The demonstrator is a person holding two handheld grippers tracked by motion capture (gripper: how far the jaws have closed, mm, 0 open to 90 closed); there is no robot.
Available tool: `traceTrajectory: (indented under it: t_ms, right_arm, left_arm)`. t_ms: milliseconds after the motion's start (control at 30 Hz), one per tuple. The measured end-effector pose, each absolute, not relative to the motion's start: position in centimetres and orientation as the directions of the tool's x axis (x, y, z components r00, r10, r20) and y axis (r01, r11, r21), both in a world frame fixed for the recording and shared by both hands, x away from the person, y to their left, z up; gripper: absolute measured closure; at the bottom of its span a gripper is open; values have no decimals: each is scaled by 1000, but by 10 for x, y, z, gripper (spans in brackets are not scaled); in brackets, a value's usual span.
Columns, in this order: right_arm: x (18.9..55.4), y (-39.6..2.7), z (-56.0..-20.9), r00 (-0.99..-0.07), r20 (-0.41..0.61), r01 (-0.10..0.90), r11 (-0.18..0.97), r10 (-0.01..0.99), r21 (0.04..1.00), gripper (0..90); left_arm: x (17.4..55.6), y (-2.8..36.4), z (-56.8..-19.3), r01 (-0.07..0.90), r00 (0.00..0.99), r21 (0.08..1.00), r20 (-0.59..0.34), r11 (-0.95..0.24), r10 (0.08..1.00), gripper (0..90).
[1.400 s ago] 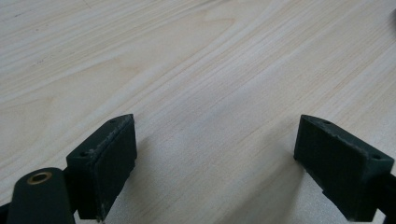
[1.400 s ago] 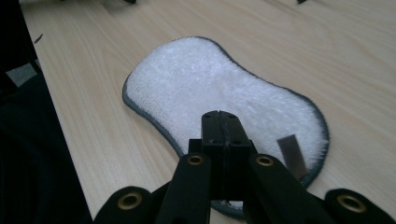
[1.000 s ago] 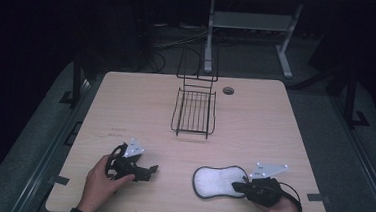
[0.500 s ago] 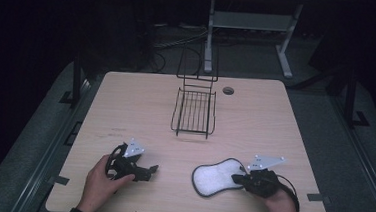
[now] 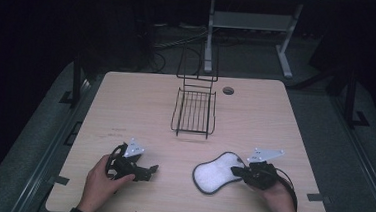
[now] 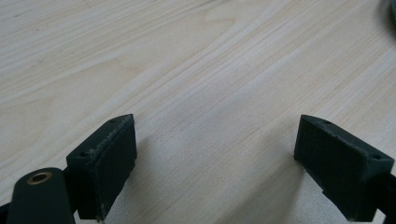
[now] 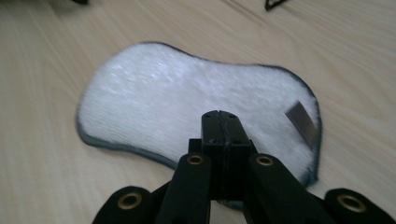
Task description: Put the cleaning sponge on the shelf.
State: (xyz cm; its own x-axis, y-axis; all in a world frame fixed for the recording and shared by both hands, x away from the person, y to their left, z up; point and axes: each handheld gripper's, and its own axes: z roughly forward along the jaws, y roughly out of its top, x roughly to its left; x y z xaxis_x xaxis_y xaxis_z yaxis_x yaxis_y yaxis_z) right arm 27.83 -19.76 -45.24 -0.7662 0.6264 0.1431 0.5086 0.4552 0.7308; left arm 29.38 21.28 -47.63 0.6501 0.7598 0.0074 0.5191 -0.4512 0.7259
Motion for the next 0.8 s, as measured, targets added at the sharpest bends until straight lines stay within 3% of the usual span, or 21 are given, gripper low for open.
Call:
traceTrajectory:
  t_ms: [500, 800]
  right_arm:
    - [257, -133, -450, -854, 162, 440, 519, 495, 733, 898]
    - [257, -128, -456, -858, 153, 441, 551, 490, 709, 898]
  left_arm:
    - [294, 213, -476, 519, 650, 726, 7, -451, 760, 123]
    - [294, 213, -476, 519, 650, 726, 7, -451, 760, 123]
